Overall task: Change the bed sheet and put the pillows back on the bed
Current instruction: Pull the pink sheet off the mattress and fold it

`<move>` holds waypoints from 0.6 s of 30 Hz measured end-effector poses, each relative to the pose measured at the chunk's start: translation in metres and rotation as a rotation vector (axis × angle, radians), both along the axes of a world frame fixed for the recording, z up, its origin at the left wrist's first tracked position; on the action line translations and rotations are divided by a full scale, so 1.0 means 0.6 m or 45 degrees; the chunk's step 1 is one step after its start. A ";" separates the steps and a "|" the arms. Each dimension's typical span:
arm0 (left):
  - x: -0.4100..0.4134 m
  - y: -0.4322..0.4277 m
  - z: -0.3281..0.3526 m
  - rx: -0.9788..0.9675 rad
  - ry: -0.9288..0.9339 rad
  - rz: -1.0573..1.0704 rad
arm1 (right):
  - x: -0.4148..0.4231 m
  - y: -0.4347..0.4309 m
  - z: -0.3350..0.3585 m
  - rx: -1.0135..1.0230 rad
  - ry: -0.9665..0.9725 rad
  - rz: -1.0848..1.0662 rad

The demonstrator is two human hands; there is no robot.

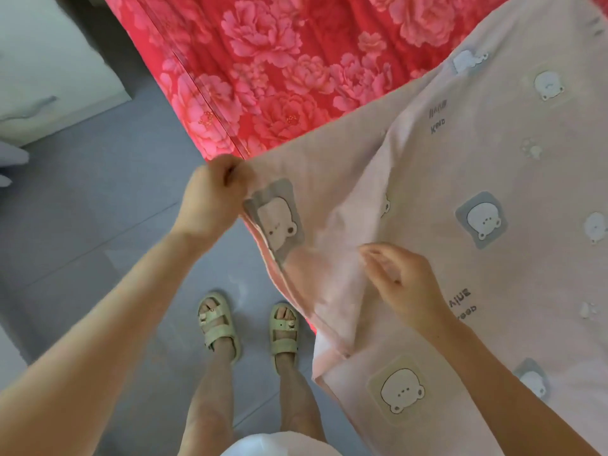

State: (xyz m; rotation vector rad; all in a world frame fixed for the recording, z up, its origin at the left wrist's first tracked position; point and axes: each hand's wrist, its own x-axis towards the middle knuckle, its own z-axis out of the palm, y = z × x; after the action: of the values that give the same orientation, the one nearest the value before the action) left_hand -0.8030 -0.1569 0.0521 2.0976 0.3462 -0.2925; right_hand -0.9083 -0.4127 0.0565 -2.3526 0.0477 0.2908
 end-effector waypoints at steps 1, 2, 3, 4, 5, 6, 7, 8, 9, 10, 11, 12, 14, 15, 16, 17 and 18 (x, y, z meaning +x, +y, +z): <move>0.038 0.031 0.024 0.097 -0.092 0.038 | 0.022 0.010 0.019 0.019 -0.051 -0.039; 0.077 0.062 0.040 0.191 -0.161 0.063 | 0.046 0.021 0.032 0.007 -0.096 -0.077; 0.114 0.090 0.045 0.282 -0.188 0.049 | 0.069 0.031 0.040 -0.018 -0.117 -0.122; 0.143 0.112 0.041 0.374 -0.180 -0.004 | 0.092 0.043 0.044 -0.040 -0.115 -0.160; 0.164 0.129 0.028 0.453 -0.140 -0.073 | 0.114 0.055 0.044 -0.073 -0.093 -0.183; 0.181 0.141 0.010 0.503 -0.103 -0.130 | 0.135 0.066 0.042 -0.122 -0.057 -0.183; 0.195 0.151 -0.010 0.528 -0.074 -0.158 | 0.153 0.076 0.036 -0.190 -0.015 -0.163; 0.207 0.158 -0.030 0.530 -0.044 -0.157 | 0.168 0.085 0.026 -0.261 0.026 -0.130; 0.218 0.166 -0.052 0.513 0.009 -0.139 | 0.179 0.094 0.014 -0.336 0.063 -0.091; 0.226 0.172 -0.073 0.498 0.089 -0.123 | 0.186 0.103 -0.001 -0.410 0.109 -0.059; 0.230 0.177 -0.095 0.488 0.187 -0.125 | 0.190 0.111 -0.016 -0.469 0.167 -0.034; 0.230 0.181 -0.117 0.477 0.284 -0.145 | 0.192 0.119 -0.031 -0.508 0.229 -0.022; 0.214 0.180 -0.159 0.453 0.420 -0.223 | 0.190 0.134 -0.058 -0.557 0.324 -0.025; 0.205 0.177 -0.179 0.464 0.439 -0.266 | 0.189 0.139 -0.070 -0.570 0.352 -0.042; 0.198 0.174 -0.196 0.483 0.433 -0.298 | 0.189 0.143 -0.081 -0.578 0.370 -0.066; 0.195 0.172 -0.210 0.500 0.407 -0.325 | 0.189 0.145 -0.090 -0.578 0.383 -0.092; 0.194 0.169 -0.221 0.517 0.370 -0.350 | 0.189 0.146 -0.099 -0.571 0.399 -0.125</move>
State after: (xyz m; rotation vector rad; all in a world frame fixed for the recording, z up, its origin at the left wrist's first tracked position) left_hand -0.6869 -0.0554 -0.0805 2.5105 0.3048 -0.7468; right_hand -0.7949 -0.3249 -0.0028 -2.7104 0.4162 0.6546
